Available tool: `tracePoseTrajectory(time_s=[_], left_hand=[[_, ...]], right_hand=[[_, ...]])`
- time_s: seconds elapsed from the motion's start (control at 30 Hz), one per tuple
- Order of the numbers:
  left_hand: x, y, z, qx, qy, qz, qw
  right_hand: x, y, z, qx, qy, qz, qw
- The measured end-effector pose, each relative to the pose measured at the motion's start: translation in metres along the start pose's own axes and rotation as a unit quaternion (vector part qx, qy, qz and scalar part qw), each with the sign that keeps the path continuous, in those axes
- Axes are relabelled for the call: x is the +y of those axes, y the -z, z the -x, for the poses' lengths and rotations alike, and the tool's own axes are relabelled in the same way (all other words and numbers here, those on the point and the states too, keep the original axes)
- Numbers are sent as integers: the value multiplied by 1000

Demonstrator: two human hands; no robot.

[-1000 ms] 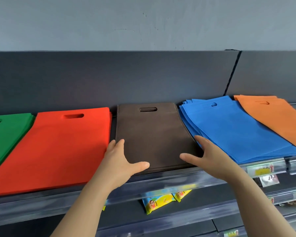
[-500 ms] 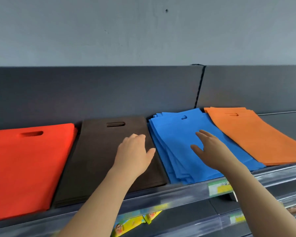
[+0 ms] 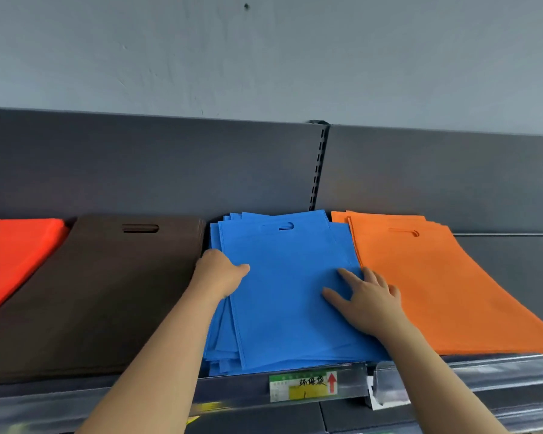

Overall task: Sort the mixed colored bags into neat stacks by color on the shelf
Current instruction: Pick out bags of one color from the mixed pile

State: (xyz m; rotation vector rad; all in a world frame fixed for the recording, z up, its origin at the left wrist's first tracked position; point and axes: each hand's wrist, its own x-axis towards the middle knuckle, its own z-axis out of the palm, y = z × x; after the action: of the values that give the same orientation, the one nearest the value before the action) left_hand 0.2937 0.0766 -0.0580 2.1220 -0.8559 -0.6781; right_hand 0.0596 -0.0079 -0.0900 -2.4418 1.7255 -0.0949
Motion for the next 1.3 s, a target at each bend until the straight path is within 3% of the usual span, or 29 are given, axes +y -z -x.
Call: tracePoseTrajectory(time_s=[0.2,0.33,0.57,0.7,0.77,0.83,0.9,1.0,1.13,1.3], left_hand=[[10,-3,-6,-55,24,166,984],[13,-2,-6,-90,-27,216,972],[28,25,9,-6,-130,259,957],[23,56,14,-7,-176,309,935],[22,61,17,-12,-200,316,927],[22,62,20,-21,-230,320,919],[24,63,24,-29,-255,316,913],[32,75,28,0,-291,288,912],[38,84,30,60,-306,241,919],[37,68,32,47,-322,192,926]], right_hand=[[5,-7,-3,16,25,7,1000],[5,-9,-7,2,26,1,1000],[14,-1,-15,-4,-21,-97,995],[16,15,-22,-13,-47,-128,991],[7,29,-25,-25,-23,-302,953],[-4,43,-27,-21,11,-491,871],[-13,57,-29,26,30,-578,815],[-23,81,-27,105,82,-637,759],[-30,88,-22,146,126,-659,727],[-37,76,-13,165,102,-649,735]])
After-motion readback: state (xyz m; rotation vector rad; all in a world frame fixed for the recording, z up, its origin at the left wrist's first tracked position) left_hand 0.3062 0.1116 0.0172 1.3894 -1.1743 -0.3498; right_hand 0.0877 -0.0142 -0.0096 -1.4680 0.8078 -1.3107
